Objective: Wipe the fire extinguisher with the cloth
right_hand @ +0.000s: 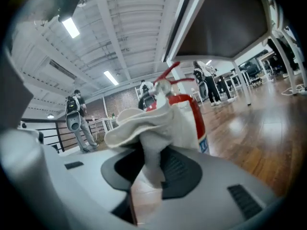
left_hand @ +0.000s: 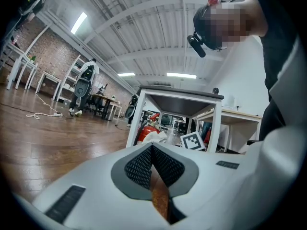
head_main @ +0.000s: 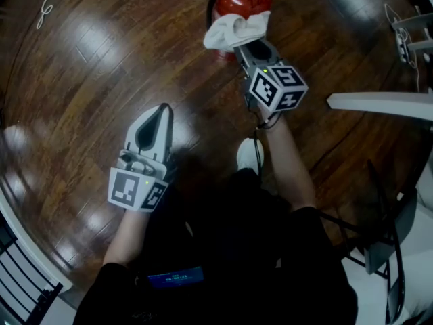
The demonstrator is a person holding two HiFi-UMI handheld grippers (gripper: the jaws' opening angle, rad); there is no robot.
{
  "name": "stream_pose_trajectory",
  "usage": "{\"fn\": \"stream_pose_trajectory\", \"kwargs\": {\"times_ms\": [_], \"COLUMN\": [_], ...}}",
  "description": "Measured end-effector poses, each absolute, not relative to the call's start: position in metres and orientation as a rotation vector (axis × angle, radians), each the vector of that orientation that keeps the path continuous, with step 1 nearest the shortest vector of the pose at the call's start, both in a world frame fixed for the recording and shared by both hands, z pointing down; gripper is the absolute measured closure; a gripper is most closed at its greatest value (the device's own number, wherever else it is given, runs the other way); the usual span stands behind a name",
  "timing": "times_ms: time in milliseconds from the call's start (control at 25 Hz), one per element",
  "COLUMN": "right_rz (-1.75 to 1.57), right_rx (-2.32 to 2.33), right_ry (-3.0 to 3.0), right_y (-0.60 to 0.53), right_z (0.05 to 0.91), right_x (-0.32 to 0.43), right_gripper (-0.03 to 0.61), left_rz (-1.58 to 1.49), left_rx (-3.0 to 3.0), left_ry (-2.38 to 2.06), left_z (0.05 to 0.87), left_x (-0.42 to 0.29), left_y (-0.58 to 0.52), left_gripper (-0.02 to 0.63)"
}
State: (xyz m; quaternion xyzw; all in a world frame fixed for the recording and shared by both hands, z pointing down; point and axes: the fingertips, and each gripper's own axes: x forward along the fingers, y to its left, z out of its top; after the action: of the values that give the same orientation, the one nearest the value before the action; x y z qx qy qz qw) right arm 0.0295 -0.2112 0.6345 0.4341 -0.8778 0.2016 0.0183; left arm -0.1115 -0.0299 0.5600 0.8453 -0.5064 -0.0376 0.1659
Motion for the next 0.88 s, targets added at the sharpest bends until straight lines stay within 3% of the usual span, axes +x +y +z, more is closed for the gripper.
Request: {"fn": "stream_pose_trajectory", "kwargs": {"times_ms": [880], "right_rz": [0.637], "right_rx": [1.150], "right_ry": [-2.364], "right_y": [-0.214], "right_z": [0.797], "right_x": [0.029], "right_gripper": [0.463], "left_rz": [-0.105], "left_rx": [2.376], "left_ry": [-1.452], "left_z": [0.572], "left_x": [-0.125], "left_y": [-0.035], "left_gripper": [0.612]}}
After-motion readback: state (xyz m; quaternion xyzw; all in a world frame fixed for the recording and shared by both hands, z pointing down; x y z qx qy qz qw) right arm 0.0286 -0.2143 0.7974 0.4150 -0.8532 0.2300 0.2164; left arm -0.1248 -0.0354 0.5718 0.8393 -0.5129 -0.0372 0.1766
